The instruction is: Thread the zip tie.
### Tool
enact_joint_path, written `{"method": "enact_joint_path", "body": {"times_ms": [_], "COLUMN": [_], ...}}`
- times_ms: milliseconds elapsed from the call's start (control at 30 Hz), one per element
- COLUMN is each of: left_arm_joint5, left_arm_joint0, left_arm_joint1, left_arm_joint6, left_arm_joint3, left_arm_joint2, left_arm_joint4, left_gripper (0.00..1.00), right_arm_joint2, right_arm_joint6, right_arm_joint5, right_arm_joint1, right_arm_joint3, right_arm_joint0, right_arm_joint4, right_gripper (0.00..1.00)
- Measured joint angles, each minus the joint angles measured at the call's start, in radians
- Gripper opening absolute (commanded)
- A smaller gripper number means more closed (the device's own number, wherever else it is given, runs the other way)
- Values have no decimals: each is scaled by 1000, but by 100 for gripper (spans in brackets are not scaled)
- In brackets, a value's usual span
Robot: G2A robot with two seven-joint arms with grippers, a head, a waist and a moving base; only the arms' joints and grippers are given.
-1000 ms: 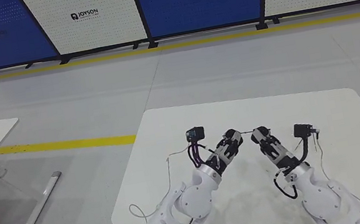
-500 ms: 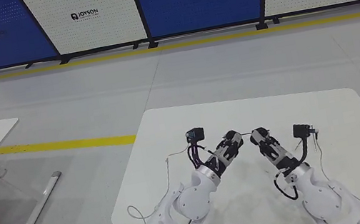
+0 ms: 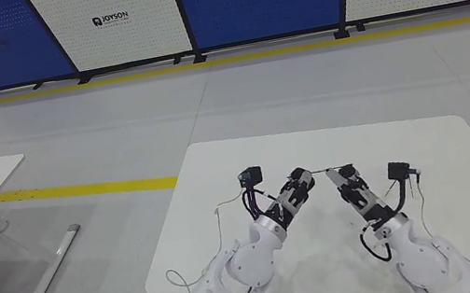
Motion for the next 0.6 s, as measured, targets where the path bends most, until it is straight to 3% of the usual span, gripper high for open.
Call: {"method": "enact_joint_path", "body": {"times_ms": [67, 133, 167, 233, 333, 600], "left_arm_joint5": [-13, -27, -31, -32, -27, -28], "left_arm_joint0": [5, 10, 12, 12, 10, 11], "left_arm_joint1": [-2, -2, -2, 1, 2, 1], "left_arm_joint6": [16, -2, -21, -83, -107, -108], "left_arm_joint3": [-7, -13, -15, -17, -17, -17], "left_arm_joint2": [-14, -28, -33, -52, -62, -59], "left_arm_joint4": [-56, -114, -144, -219, -246, -249], "left_gripper": [0, 0, 0, 0, 0, 0], "right_arm_joint2": [10, 22, 26, 31, 33, 33], "right_arm_joint6": [-19, -40, -51, -67, -80, -78], "right_arm_joint5": [0, 8, 18, 52, 111, 111], "right_arm_joint1": [2, 2, 2, 1, 0, 0], "right_arm_joint3": [3, 9, 10, 8, -4, -6], "right_arm_joint0": [-9, -16, -17, -19, -21, -22], "right_arm_joint4": [-20, -35, -43, -74, -131, -133], "right_gripper": [73, 95, 100, 100, 100, 100]}}
